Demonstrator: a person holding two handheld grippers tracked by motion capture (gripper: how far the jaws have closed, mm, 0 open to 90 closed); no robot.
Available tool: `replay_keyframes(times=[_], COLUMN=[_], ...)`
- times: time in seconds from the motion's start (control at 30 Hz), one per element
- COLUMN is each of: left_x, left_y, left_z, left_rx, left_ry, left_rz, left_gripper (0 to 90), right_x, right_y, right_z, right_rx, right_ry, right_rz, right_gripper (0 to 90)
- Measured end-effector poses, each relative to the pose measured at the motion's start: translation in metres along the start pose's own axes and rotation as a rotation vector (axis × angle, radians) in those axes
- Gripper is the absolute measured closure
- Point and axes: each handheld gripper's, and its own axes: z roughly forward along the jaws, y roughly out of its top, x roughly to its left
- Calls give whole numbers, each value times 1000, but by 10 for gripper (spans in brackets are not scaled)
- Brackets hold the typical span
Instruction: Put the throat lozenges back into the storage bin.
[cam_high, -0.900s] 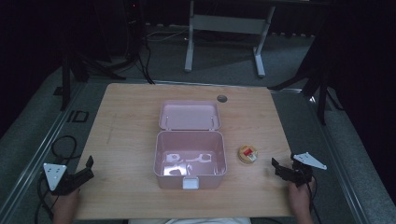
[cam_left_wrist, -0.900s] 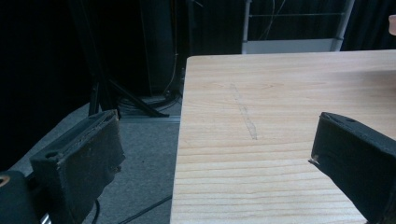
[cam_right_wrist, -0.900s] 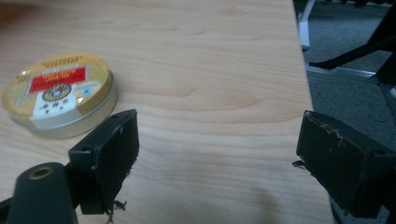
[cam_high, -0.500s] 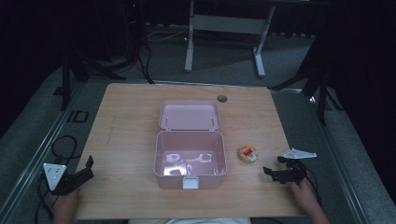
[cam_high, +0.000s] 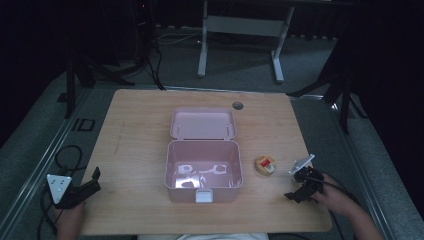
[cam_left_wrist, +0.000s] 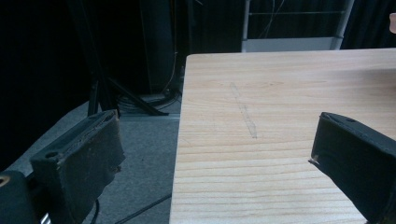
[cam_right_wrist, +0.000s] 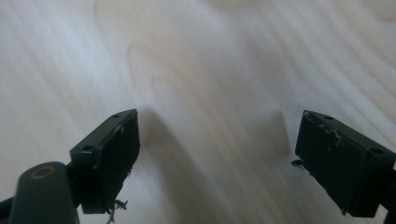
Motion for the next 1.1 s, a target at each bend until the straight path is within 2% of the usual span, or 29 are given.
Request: replay_keyframes(times=[0.13, 0.2, 0.3, 0.47, 0.73, 0.9, 1.1], left_x=[0, 0, 0, 0, 0, 0, 0], left_y=[0, 0, 0, 0, 0, 0, 0], left_z=[0, 0, 0, 0, 0, 0, 0], left_rx=[0, 0, 0, -1, 0, 2, 4], left_ry=[1, -1, -1, -3, -4, -4, -5], left_rz=[0, 0, 1, 0, -1, 3, 6], left_gripper=[25, 25, 25, 25, 25, 25, 25], right_x=[4, 5, 6, 11, 10, 5, -1], right_y=[12, 17, 25, 32, 39, 46, 59], right_z=[-6, -9, -12, -15, -14, -11, -8], right_rx=[135, 202, 272, 361, 379, 374, 368], right_ry=[-1, 25, 49, 56, 70, 61, 44], right_rz=[-66, -91, -99, -152, -194, -178, -189], right_gripper=[141, 141, 142, 144, 150, 151, 150])
